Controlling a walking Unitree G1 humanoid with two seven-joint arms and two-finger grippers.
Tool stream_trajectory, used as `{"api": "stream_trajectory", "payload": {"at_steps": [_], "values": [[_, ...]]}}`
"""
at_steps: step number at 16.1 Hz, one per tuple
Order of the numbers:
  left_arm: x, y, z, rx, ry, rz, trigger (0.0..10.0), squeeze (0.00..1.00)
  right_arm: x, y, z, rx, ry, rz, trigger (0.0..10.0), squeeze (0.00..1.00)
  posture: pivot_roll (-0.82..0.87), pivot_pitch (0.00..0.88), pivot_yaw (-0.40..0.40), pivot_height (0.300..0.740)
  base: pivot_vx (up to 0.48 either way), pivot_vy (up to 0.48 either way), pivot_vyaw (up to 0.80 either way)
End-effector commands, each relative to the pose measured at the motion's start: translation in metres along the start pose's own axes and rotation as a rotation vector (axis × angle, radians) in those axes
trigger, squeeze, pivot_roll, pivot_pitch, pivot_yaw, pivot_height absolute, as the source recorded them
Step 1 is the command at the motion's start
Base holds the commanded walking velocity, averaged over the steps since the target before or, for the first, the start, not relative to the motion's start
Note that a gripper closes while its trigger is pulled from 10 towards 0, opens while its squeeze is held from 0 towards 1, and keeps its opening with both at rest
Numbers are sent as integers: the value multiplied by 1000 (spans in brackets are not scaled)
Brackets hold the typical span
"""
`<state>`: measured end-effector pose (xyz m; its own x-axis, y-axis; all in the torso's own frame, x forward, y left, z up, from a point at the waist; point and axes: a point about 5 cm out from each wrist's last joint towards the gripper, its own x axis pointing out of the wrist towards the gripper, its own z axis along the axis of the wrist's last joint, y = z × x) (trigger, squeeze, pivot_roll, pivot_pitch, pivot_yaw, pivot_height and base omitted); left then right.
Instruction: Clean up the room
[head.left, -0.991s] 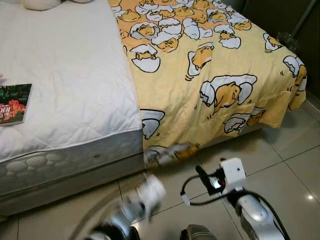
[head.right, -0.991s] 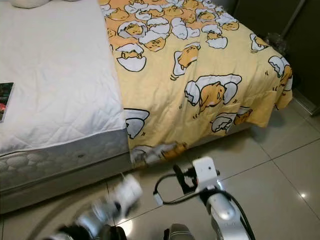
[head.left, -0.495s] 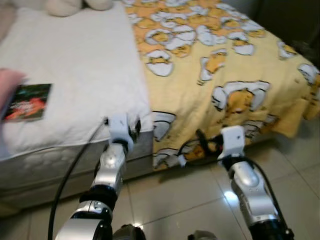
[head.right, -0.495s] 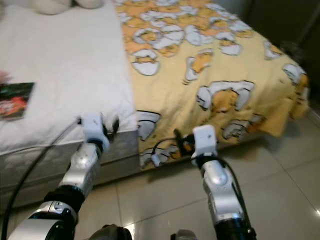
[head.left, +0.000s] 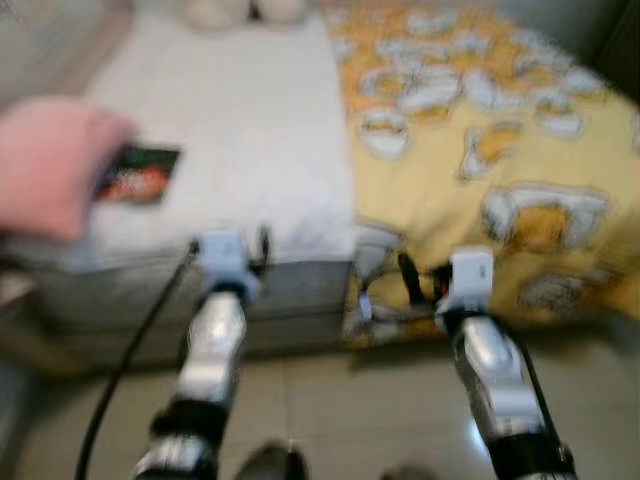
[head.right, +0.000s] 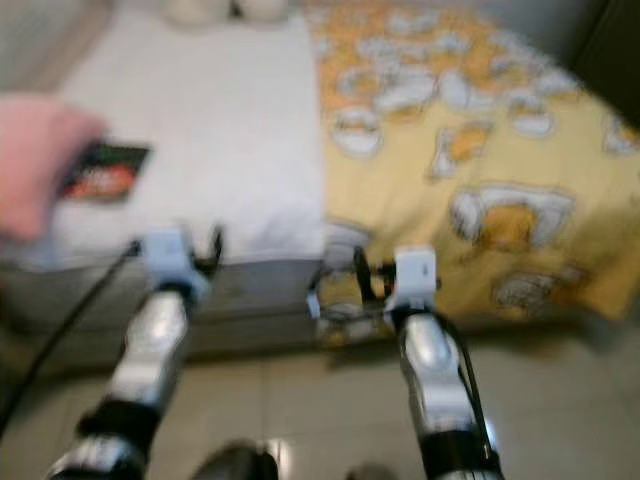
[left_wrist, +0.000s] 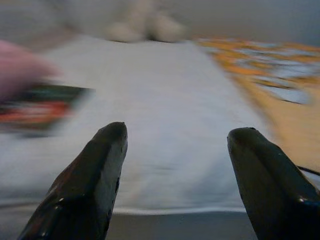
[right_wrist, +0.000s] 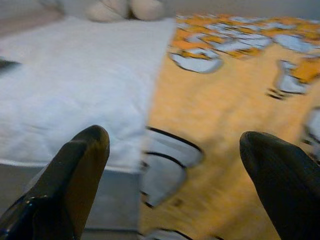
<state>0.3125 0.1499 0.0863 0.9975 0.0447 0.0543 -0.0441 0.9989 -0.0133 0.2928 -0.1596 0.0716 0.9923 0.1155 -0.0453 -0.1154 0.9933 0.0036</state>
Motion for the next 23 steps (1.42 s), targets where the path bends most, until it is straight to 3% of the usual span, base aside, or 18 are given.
{"api": "stream_trajectory", "payload": {"at_steps": [1,7,11,14,17,19,21,22,23], "values": [[-1,2,4,56,-7,3,10000,0,2,-8,9,11,-45,-36,10000,0,-188,0,67,714,0,0,738],[6,-2,5,87,20,0,10000,0,5,1,2,15,-21,-3,10000,0,-189,0,79,714,0,-364,698],[-1,21,1,82,33,76,10000,0,0,-6,5,13,-61,-34,10000,0,-185,0,80,714,0,0,656],[0,16,0,97,44,80,10000,0,7,-4,7,21,-56,-15,10000,0,-181,0,75,714,0,0,652],[-2,12,-3,104,66,67,10000,0,8,1,7,12,-54,19,10000,0,-175,0,72,714,0,-471,650],[-6,12,-12,188,116,29,10000,0,8,1,5,21,-45,24,10000,0,-168,0,69,714,0,-480,650],[-9,9,-16,150,133,35,10000,0,5,3,1,14,-32,37,10000,0,-172,0,65,714,0,-480,650],[-9,10,-16,107,137,52,10000,1000,4,4,0,10,-26,45,10000,0,-170,0,62,714,0,-439,650],[-9,9,-16,105,139,51,10000,1000,3,4,-1,10,-21,47,10000,0,-171,0,62,714,266,-398,650]]}}
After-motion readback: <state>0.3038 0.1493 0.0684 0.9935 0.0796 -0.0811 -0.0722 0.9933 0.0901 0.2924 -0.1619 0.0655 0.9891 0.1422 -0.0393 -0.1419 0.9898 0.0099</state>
